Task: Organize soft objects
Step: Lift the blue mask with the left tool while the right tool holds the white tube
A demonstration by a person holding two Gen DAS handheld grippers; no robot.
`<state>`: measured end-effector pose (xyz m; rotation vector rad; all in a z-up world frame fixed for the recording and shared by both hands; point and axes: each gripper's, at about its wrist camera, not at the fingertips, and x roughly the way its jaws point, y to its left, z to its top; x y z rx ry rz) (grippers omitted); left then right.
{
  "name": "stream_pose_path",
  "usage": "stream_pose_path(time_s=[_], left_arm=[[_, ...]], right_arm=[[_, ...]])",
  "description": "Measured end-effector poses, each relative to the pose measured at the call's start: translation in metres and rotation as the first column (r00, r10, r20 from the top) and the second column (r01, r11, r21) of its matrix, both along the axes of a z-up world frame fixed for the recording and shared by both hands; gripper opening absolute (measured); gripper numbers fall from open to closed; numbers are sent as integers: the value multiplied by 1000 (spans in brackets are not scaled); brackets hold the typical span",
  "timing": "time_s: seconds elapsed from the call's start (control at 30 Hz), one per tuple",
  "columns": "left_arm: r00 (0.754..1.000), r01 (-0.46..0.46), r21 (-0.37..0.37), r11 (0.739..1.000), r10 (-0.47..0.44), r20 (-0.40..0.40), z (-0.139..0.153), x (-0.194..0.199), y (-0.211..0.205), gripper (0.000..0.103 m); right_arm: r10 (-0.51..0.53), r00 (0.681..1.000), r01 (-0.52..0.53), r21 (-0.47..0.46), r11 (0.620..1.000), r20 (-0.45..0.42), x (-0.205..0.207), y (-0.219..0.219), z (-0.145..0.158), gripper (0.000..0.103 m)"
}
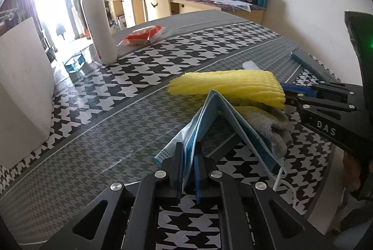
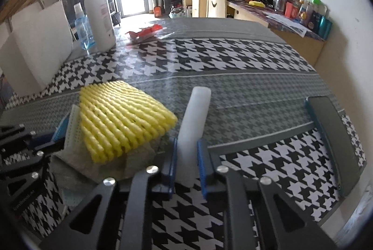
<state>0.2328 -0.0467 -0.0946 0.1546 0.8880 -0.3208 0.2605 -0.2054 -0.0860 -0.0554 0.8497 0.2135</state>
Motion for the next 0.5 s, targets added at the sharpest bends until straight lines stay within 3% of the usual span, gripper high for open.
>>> stream_pose_path(time_s=[0.5], left_arm=[[995, -3, -23, 1000, 5, 97, 33, -25, 1, 7]], right_arm=[[-45, 996, 41, 55, 998, 73, -20, -22, 24, 16]])
